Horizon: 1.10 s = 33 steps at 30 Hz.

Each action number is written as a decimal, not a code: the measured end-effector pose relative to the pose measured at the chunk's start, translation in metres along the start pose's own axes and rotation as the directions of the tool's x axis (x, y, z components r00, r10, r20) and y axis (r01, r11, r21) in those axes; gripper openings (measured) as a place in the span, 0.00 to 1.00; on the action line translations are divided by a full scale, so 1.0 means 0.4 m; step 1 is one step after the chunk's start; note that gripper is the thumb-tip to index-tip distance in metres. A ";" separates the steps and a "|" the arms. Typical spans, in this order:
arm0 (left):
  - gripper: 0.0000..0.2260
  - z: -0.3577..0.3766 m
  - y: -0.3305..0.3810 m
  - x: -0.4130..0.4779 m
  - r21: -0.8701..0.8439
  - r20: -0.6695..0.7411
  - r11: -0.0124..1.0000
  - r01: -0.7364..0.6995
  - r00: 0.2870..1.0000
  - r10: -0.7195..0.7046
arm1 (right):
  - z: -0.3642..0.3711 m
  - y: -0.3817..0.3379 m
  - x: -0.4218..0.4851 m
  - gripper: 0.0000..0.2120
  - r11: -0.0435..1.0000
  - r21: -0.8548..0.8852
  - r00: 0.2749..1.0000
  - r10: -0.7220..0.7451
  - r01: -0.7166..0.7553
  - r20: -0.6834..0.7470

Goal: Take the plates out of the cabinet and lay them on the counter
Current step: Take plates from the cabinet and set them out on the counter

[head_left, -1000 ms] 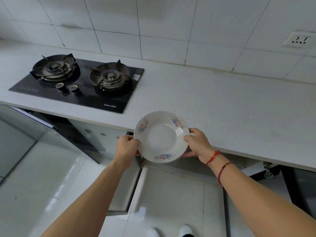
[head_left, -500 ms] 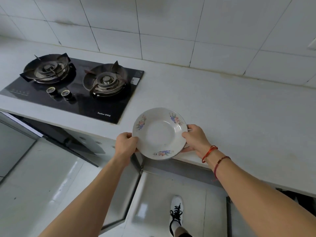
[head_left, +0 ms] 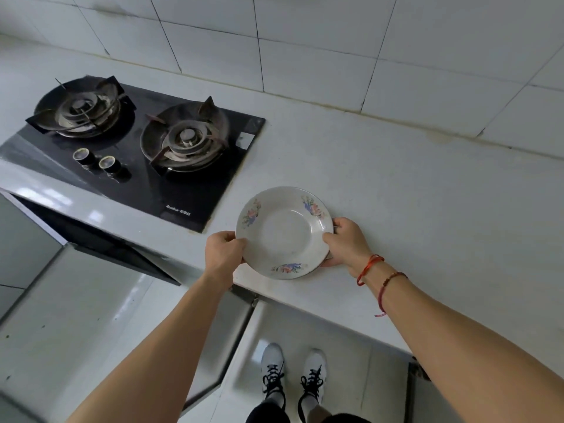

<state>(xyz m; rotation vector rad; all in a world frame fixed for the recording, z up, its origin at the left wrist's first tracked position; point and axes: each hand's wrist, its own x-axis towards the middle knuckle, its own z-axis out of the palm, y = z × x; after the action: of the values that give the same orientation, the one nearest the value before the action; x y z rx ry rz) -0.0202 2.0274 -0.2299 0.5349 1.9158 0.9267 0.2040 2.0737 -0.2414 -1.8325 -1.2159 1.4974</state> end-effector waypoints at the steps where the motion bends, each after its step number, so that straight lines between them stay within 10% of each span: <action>1: 0.08 0.001 -0.001 0.011 0.006 0.005 1.000 -0.001 1.000 0.001 | 0.003 -0.004 0.002 0.12 1.000 0.015 1.000 0.006 -0.006 0.004; 26: 0.07 -0.027 -0.003 0.091 0.182 0.101 0.983 -0.039 0.995 0.021 | 0.032 -0.003 0.023 0.09 0.995 -0.018 0.996 0.094 -0.094 -0.001; 33: 0.14 -0.047 0.040 0.116 0.283 0.084 0.951 -0.123 0.991 0.103 | 0.000 -0.027 0.027 0.23 0.966 -0.254 0.989 -0.002 -0.037 -0.151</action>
<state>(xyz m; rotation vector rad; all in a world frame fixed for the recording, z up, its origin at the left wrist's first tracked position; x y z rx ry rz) -0.0592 2.0615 -0.2370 0.8453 1.9856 0.6919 0.2004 2.0881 -0.2384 -2.0857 -1.3744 1.2306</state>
